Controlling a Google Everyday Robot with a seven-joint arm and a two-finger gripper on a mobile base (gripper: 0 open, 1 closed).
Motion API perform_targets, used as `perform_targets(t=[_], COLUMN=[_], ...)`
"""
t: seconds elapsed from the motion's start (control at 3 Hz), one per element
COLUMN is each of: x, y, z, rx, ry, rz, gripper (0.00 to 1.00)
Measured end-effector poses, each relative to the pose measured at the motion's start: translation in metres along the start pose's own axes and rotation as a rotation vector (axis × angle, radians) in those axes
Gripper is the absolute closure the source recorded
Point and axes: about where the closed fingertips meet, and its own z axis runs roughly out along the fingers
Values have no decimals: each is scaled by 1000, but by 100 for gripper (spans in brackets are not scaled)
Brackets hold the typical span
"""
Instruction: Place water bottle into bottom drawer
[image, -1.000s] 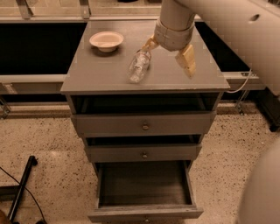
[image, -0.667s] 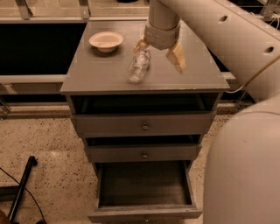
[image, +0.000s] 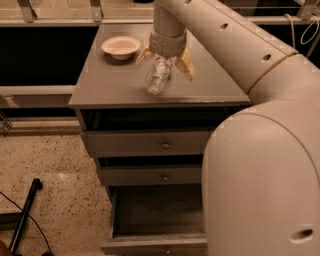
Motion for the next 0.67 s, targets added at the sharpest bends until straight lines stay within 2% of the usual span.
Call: perform_targets(t=[0.33,0.67], x=[-1,-3], y=[-17,-24], z=[17,33], rx=[4,-12], ry=[-15,-40], rz=[-40,-57], gripper=[11,21])
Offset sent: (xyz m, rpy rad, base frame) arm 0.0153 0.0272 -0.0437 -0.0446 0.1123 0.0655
